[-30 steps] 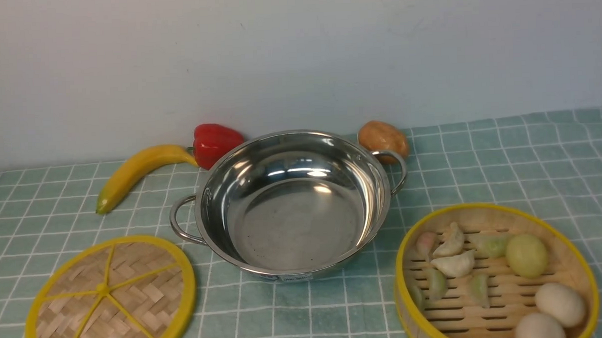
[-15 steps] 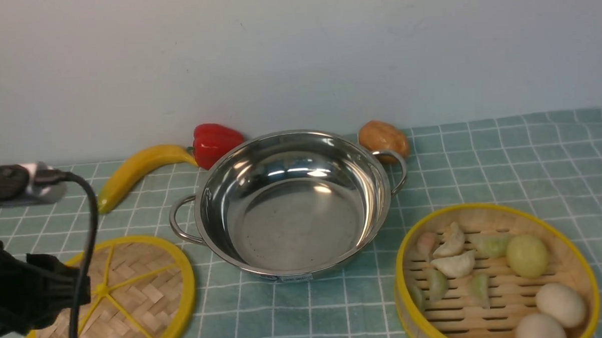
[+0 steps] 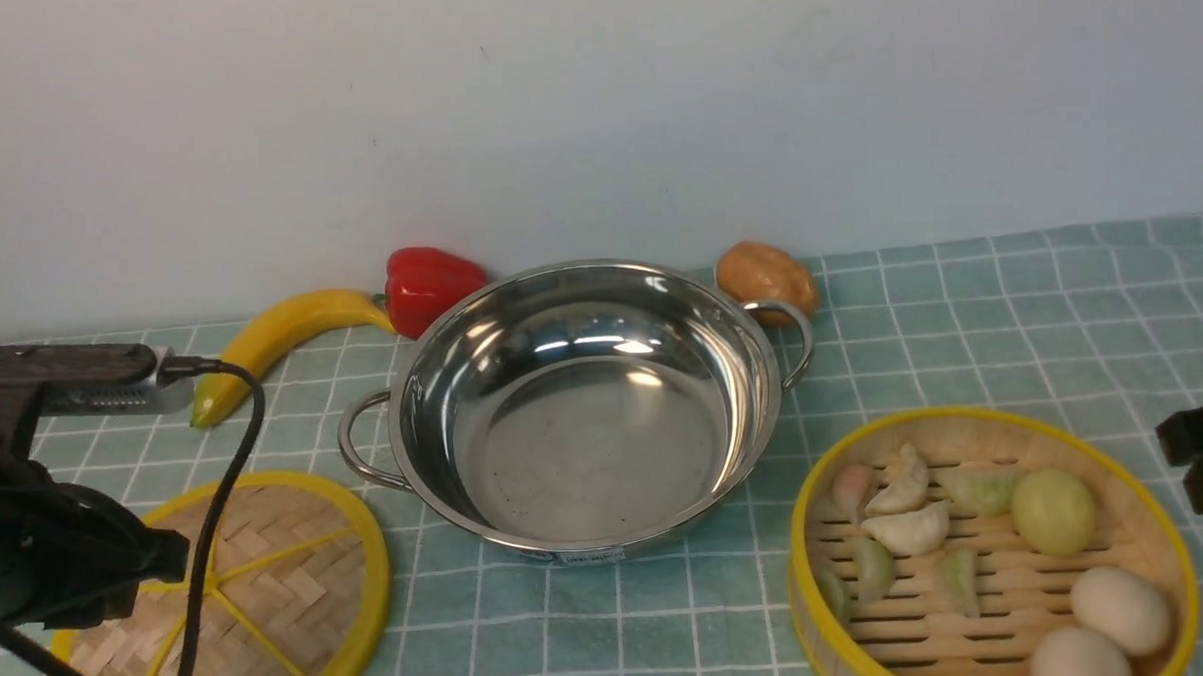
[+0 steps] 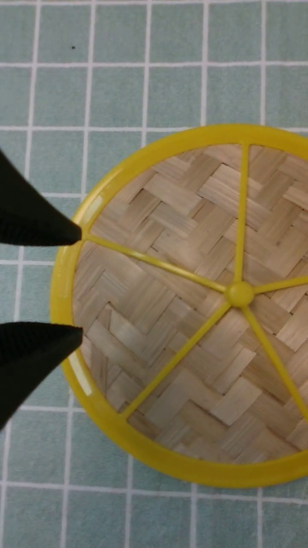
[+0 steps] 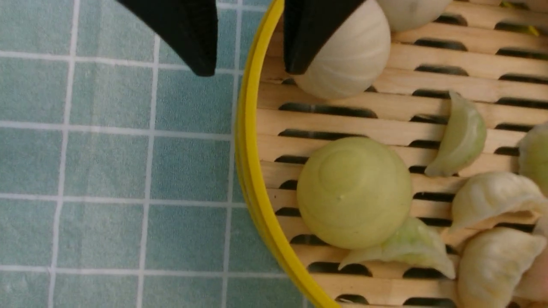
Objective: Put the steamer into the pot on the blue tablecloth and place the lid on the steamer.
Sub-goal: 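Place the bamboo steamer lid onto the steamer basket in the pot with the right gripper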
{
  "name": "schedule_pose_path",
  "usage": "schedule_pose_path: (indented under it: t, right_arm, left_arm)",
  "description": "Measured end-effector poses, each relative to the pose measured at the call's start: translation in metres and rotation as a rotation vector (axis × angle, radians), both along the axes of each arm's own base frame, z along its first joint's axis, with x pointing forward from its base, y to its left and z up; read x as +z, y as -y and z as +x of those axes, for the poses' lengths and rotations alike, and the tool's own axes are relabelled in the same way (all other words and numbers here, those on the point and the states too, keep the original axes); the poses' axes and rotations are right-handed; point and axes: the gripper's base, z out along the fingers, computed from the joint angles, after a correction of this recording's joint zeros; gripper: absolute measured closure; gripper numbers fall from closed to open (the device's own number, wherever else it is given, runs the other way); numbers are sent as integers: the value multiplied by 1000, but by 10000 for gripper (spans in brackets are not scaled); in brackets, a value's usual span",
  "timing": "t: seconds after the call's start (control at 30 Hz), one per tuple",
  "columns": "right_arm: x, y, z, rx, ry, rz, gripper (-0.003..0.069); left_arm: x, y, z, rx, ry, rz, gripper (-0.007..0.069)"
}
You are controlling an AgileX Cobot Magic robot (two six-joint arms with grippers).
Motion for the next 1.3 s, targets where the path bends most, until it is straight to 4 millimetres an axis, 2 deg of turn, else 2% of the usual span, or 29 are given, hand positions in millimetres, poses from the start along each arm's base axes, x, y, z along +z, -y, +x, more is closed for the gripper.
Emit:
schedule_pose_path:
  t: [0.2, 0.4, 0.63, 0.73, 0.87, 1.03, 1.17, 1.2, 1.23, 1.27, 1.3]
  right_arm:
    - [-26, 1, 17, -2, -32, -5, 419]
    - [-44, 1, 25, -1, -64, -8, 419]
    - [-64, 0, 33, -5, -98, 2, 425]
    - [-72, 0, 35, -12, -117, 9, 472]
    - [-75, -1, 35, 8, -124, -1, 588]
    - [-72, 0, 33, 11, -150, -6, 593]
    - [-56, 0, 31, 29, -178, -14, 593]
    - [-41, 0, 31, 37, -169, -16, 593]
    - [-39, 0, 31, 38, -176, -16, 593]
    - [-19, 0, 32, 43, -151, -14, 593]
    - [-7, 0, 33, 45, -138, -13, 593]
  left_arm:
    - [-15, -4, 17, -7, 3, 38, 382]
    - [-27, -6, 24, 9, -37, 54, 382]
    - [-29, -6, 27, 5, -16, 54, 382]
    - [-28, -6, 28, 4, -7, 54, 382]
    - [-28, -6, 29, 3, -1, 53, 382]
    - [-28, -6, 29, 3, 0, 53, 382]
    - [-28, -6, 29, 3, 1, 53, 382]
    - [-28, -6, 29, 3, 1, 53, 382]
    - [-28, -6, 29, 3, 1, 53, 382]
    - [-28, -6, 29, 3, 2, 53, 382]
    - [-28, -6, 29, 3, 2, 53, 382]
